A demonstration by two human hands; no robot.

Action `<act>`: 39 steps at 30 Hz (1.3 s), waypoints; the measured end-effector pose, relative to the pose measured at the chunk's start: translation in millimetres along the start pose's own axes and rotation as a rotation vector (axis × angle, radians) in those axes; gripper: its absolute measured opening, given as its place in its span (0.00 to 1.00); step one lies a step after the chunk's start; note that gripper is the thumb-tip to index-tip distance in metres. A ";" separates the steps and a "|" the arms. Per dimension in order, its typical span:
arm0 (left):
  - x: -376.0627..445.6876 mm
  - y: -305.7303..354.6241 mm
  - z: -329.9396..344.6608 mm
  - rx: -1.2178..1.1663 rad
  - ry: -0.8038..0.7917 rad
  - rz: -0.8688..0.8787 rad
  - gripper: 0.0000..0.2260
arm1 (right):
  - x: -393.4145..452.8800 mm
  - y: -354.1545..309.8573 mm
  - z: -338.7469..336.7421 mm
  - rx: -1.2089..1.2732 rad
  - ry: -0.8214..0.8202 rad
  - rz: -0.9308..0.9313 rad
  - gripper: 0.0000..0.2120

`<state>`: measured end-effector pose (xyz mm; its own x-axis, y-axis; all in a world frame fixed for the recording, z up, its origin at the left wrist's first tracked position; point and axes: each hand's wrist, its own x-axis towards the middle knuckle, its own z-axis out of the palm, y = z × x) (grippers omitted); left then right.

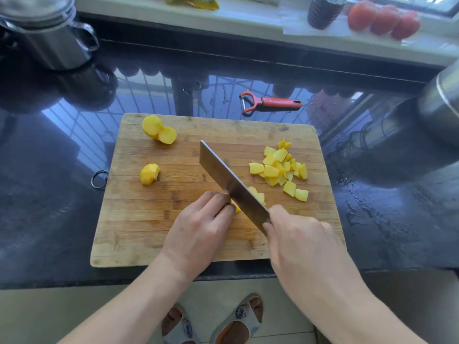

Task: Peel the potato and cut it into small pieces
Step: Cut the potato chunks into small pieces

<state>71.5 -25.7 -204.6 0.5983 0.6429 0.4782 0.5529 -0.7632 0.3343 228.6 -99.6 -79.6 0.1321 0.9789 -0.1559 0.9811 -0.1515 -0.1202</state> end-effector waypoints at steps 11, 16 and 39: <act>0.3 -1.1 0.0 -0.011 -0.029 -0.007 0.07 | -4.7 -3.7 1.4 -0.045 -0.144 0.036 0.15; 2.1 -0.8 0.6 -0.022 -0.032 -0.021 0.08 | 15.0 -12.0 17.8 -0.035 -0.062 0.020 0.14; 1.8 1.5 -0.5 -0.002 -0.016 -0.022 0.08 | 3.2 5.2 2.5 0.048 -0.079 -0.018 0.11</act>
<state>73.1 -25.7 -202.8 0.5953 0.6602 0.4579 0.5645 -0.7493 0.3463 233.7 -97.6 -83.2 0.1009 0.9679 -0.2302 0.9752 -0.1420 -0.1698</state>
